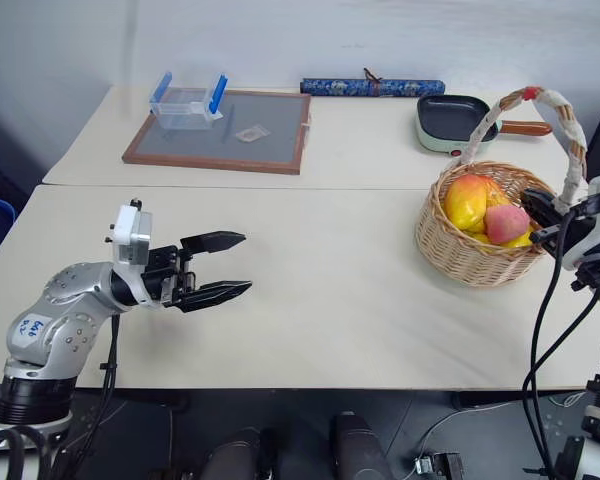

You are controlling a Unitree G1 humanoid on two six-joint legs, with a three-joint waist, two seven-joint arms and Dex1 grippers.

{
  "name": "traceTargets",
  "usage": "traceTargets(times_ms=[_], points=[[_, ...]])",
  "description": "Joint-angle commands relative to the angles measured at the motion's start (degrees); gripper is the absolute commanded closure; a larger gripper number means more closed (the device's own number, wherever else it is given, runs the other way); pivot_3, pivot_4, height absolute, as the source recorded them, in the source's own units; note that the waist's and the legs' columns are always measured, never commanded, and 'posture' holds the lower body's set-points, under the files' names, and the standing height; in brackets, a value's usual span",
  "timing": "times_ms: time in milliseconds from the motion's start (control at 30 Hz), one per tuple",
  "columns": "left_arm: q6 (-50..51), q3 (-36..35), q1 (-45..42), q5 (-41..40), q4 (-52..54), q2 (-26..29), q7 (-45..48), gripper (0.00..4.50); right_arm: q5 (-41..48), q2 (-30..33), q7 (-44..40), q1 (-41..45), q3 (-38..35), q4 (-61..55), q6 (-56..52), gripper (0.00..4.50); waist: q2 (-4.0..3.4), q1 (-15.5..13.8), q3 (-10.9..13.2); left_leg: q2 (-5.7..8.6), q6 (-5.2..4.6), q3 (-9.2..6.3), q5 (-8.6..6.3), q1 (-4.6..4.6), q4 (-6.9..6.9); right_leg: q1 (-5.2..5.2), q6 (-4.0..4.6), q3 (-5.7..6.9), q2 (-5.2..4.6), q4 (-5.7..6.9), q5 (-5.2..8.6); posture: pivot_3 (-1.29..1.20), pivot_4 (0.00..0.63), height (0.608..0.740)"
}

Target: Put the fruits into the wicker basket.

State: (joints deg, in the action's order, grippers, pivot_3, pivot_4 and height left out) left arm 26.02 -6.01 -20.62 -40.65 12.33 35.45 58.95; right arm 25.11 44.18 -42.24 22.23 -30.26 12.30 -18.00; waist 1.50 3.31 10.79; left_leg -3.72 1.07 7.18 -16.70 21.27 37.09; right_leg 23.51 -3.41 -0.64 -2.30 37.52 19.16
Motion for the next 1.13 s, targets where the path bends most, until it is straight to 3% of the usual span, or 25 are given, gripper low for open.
traceTargets(times_ms=[33,133,267,500,667,767,1000,1133], points=[[-1.41,-0.39,-1.02,0.62,-0.79,0.0,1.02,0.0,0.45,-0.6,0.69,2.46,-0.9,3.43,4.13,4.48,0.0,0.17,0.0,-0.02,0.04,0.0,0.03,-0.03,0.0,0.0,0.0,-0.02,0.03,0.01,0.0,0.0,0.15,0.74],[-1.8,-0.79,-0.8,0.98,-1.54,0.39,1.68,0.0,0.34,0.34,-1.39,1.94,-0.1,4.64,5.2,3.82,0.0,0.05,0.0,-0.07,0.08,-0.01,0.06,-0.04,0.0,-0.01,0.0,-0.04,0.09,0.01,0.0,0.0,0.15,0.74],[-1.91,-2.59,1.2,1.19,-2.46,2.0,2.59,0.0,1.86,2.67,-4.69,0.19,-2.72,4.05,6.81,2.47,0.0,-0.02,0.0,-0.07,0.08,-0.01,0.06,-0.01,0.0,0.0,-0.01,-0.05,0.08,0.0,0.0,0.0,0.15,0.74],[-2.06,-7.46,8.47,1.33,-2.61,5.38,3.01,0.0,4.19,8.56,-16.46,-14.38,-9.32,-0.92,8.57,0.04,-0.01,-0.46,0.01,-0.07,0.05,-0.09,0.03,-0.01,-0.06,-0.05,-0.02,-0.01,0.06,-0.1,0.01,0.0,0.15,0.74],[-3.57,-11.38,16.3,2.01,-2.38,7.3,4.41,0.0,5.01,9.03,-26.73,-26.66,-12.67,-6.83,13.75,0.04,-0.01,-0.13,0.01,-0.03,-0.13,-0.07,-0.09,-0.05,-0.07,-0.12,-0.02,-0.02,-0.02,-0.14,0.01,0.0,0.15,0.74],[-7.25,-12.14,19.66,4.9,-2.32,8.16,4.86,0.0,6.79,6.59,-30.38,-32.19,-9.09,-14.11,13.93,0.04,0.0,0.1,0.01,-0.06,-0.37,-0.07,-0.26,-0.12,-0.11,-0.15,-0.02,-0.01,-0.01,-0.12,0.01,0.0,0.15,0.74],[-11.5,-11.76,21.74,10.45,1.86,7.23,-1.21,0.0,1.79,-2.55,-30.38,-20.46,12.6,-16.74,20.8,0.04,0.09,-0.1,0.04,-0.05,-0.37,-0.14,-0.24,-0.09,-0.09,-0.15,0.11,0.11,-0.12,-0.1,-0.07,0.0,0.15,0.74],[-14.52,-11.34,22.0,13.31,2.71,7.67,-2.0,0.0,-1.11,-5.97,-31.04,-12.49,20.09,-11.98,23.59,0.04,0.09,-0.15,0.04,-0.07,-0.36,-0.19,-0.25,-0.02,-0.09,-0.09,0.12,0.17,-0.11,-0.1,-0.06,0.0,0.15,0.74]])
